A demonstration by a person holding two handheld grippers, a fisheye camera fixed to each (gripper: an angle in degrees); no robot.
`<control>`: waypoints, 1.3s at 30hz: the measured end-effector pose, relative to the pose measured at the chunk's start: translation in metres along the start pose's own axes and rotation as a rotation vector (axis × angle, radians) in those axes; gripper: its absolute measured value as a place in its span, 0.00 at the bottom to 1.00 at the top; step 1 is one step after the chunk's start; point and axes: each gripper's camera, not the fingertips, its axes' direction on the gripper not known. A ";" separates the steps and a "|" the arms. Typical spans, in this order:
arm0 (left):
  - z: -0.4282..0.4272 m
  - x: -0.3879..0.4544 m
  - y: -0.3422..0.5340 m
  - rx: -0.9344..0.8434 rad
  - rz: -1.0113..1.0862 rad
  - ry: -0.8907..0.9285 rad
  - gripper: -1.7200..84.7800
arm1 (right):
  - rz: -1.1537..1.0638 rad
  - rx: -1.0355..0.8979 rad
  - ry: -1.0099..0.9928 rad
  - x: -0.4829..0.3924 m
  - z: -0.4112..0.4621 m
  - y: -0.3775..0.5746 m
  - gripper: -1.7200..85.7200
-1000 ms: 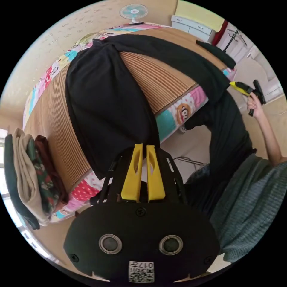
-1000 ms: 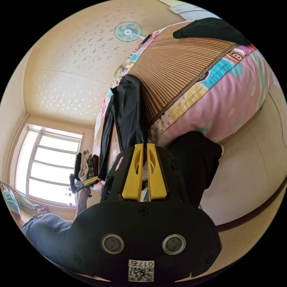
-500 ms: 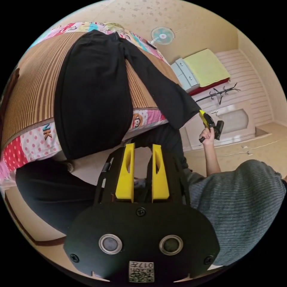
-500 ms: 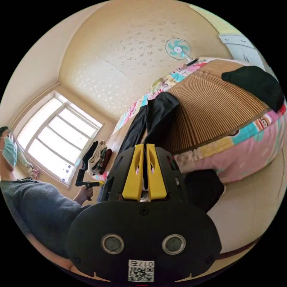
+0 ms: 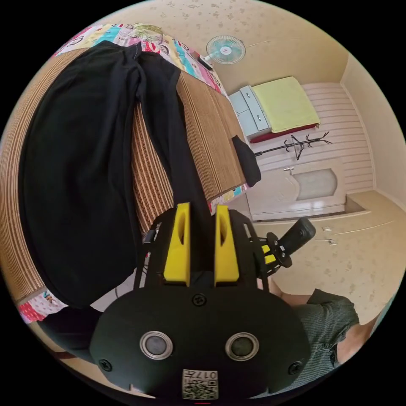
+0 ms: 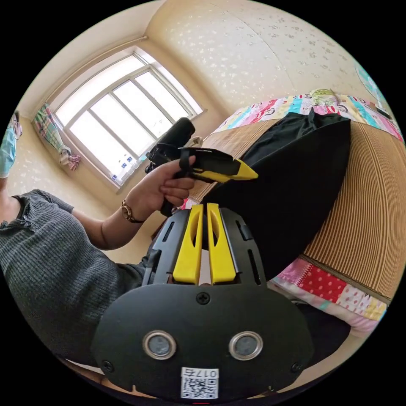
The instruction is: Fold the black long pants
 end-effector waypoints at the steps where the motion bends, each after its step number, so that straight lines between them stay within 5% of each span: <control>1: 0.003 -0.002 0.003 0.000 0.023 0.026 0.04 | -0.011 -0.018 0.010 -0.001 0.003 0.000 0.04; 7: -0.005 -0.014 0.042 0.081 0.016 0.084 0.01 | 0.004 -0.226 0.175 0.071 -0.025 -0.027 0.06; 12: 0.001 -0.009 0.055 0.095 0.011 0.092 0.01 | 0.258 -0.208 0.313 0.199 -0.038 -0.147 0.20; 18: 0.015 0.008 0.055 0.072 0.053 0.101 0.01 | 0.528 -0.075 0.331 0.329 0.031 -0.283 0.25; 22: 0.021 0.019 0.056 0.068 0.114 0.115 0.01 | 0.643 -0.052 0.464 0.377 0.070 -0.324 0.23; 24: 0.016 0.021 0.060 0.084 0.152 0.114 0.01 | 0.661 -0.037 0.513 0.390 0.091 -0.340 0.15; 28: -0.036 -0.011 0.079 0.133 0.180 0.156 0.01 | 0.584 -0.097 0.879 0.360 0.123 -0.373 0.05; 30: -0.085 -0.041 0.106 0.227 0.147 0.217 0.01 | 0.346 -0.015 1.036 0.289 0.156 -0.404 0.04; 35: -0.196 -0.102 0.206 0.469 -0.053 0.146 0.01 | 0.071 0.185 0.967 0.153 0.236 -0.453 0.04; 39: -0.205 -0.145 0.230 0.420 -0.229 0.026 0.02 | -0.033 0.028 0.809 0.115 0.332 -0.475 0.06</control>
